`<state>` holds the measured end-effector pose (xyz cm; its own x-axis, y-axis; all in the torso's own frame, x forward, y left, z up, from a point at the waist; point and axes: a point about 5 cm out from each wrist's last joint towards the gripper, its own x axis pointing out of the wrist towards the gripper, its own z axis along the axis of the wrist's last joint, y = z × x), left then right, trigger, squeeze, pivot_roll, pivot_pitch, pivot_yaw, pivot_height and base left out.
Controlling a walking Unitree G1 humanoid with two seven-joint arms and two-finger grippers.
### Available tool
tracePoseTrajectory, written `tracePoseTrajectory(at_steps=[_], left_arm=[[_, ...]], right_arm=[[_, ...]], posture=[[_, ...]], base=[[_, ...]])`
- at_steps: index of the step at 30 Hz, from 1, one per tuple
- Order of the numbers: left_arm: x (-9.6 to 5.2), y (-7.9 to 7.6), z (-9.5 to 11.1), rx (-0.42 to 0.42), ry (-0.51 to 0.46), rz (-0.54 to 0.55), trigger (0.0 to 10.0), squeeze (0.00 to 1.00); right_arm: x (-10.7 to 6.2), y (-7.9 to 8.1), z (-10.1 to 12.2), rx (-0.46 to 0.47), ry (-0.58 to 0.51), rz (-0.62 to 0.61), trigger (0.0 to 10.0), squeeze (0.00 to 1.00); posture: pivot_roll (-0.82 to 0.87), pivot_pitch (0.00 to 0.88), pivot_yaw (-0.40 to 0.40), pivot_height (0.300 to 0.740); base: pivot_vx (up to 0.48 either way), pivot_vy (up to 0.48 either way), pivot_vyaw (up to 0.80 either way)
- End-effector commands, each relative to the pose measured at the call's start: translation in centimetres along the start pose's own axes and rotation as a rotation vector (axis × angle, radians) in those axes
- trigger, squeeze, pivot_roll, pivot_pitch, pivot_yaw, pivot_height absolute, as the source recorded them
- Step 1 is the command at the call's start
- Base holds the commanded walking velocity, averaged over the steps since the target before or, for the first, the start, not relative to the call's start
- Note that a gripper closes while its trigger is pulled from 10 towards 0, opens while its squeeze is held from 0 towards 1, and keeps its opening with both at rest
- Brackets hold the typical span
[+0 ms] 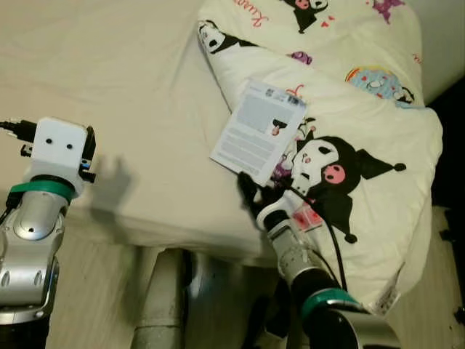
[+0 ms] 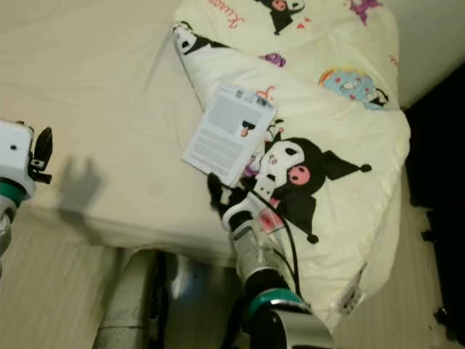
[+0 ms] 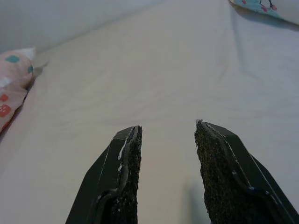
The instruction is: Clean up the room
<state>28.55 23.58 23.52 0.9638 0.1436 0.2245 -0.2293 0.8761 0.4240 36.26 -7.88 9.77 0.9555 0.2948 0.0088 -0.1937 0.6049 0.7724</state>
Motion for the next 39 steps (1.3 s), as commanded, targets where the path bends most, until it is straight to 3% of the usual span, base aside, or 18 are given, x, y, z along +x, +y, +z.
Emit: tracePoseTrajectory(at_steps=[1, 6, 10, 12, 15, 25, 28, 30, 32, 34, 35, 36, 37, 38, 39], left_arm=[[-0.5, -0.4, -0.2, 0.003, 0.006, -0.012, 10.0, 0.00], [-1.1, 0.0, -0.2, 0.015, 0.013, 0.002, 10.0, 0.00], [-1.3, 0.3, -0.2, 0.021, 0.013, 0.010, 10.0, 0.00], [-1.6, 0.6, -0.1, 0.028, 0.014, 0.022, 10.0, 0.00], [-1.9, 0.8, 0.0, 0.031, 0.014, 0.028, 10.0, 0.00], [-2.5, 0.6, 0.1, 0.029, 0.013, 0.029, 10.0, 0.00], [-2.4, 0.7, 0.2, 0.027, 0.008, 0.032, 10.0, 0.00], [-2.2, 0.6, 0.4, 0.024, 0.002, 0.037, 10.0, 0.00], [-2.1, 0.6, 0.4, 0.023, 0.000, 0.038, 10.0, 0.00], [-2.0, 0.6, 0.5, 0.022, -0.007, 0.040, 10.0, 0.00], [-1.9, 0.6, 0.6, 0.022, -0.011, 0.042, 10.0, 0.00], [-1.9, 0.6, 0.6, 0.022, -0.011, 0.042, 10.0, 0.00], [-1.9, 0.6, 0.7, 0.022, -0.014, 0.043, 10.0, 0.00], [-1.9, 0.6, 0.7, 0.022, -0.014, 0.043, 10.0, 0.00], [-1.9, 0.6, 0.8, 0.023, -0.018, 0.044, 10.0, 0.00]], right_arm=[[-0.7, -0.6, -2.1, 0.090, 0.069, -0.033, 10.0, 0.00], [-0.1, 0.9, -3.4, 0.074, 0.091, -0.075, 10.0, 0.00], [0.1, 0.9, -3.3, 0.041, 0.084, -0.112, 10.0, 0.00], [0.2, 0.7, -2.7, -0.050, 0.064, -0.146, 10.0, 0.00], [0.3, 0.6, -1.8, -0.104, 0.030, -0.167, 10.0, 0.00], [1.5, 1.9, 1.0, -0.121, -0.111, -0.186, 10.0, 0.00], [1.8, 2.2, 1.5, -0.098, -0.135, -0.195, 10.0, 0.00], [1.9, 2.0, 2.0, 0.037, -0.171, -0.237, 9.6, 0.00], [1.9, 1.9, 2.0, 0.078, -0.179, -0.252, 9.6, 0.00], [1.6, 1.4, 1.9, 0.177, -0.198, -0.296, 8.9, 0.00], [1.5, 1.2, 1.7, 0.227, -0.205, -0.314, 7.8, 0.00], [1.5, 1.2, 1.7, 0.227, -0.205, -0.314, 7.8, 0.00], [1.5, 1.1, 1.5, 0.261, -0.207, -0.322, 5.5, 0.00], [1.5, 1.1, 1.5, 0.261, -0.207, -0.322, 5.5, 0.00], [1.6, 1.4, 1.3, 0.283, -0.205, -0.318, 3.5, 0.00]], posture=[[0.41, 0.335, -0.018, 0.595], [0.45, 0.346, -0.022, 0.595], [0.47, 0.352, -0.025, 0.595], [0.48, 0.359, -0.025, 0.595], [0.49, 0.371, -0.024, 0.595], [0.50, 0.389, -0.013, 0.595], [0.50, 0.385, -0.016, 0.595], [0.50, 0.375, -0.020, 0.595], [0.50, 0.375, -0.020, 0.595], [0.50, 0.368, -0.022, 0.595], [0.51, 0.366, -0.023, 0.595], [0.51, 0.366, -0.023, 0.595], [0.51, 0.365, -0.022, 0.595], [0.51, 0.365, -0.022, 0.595], [0.51, 0.364, -0.022, 0.595]], base=[[0.000, 0.000, 0.00], [0.000, 0.000, 0.00], [0.000, 0.000, 0.00], [0.000, 0.000, 0.00], [0.000, 0.000, 0.00], [0.000, 0.000, 0.00], [0.000, 0.000, 0.00], [0.000, 0.000, 0.00], [0.000, 0.000, 0.00], [0.000, 0.000, 0.00], [0.000, 0.000, 0.00], [0.000, 0.000, 0.00], [0.000, 0.000, 0.00], [0.000, 0.000, 0.00], [0.000, 0.000, 0.00]])
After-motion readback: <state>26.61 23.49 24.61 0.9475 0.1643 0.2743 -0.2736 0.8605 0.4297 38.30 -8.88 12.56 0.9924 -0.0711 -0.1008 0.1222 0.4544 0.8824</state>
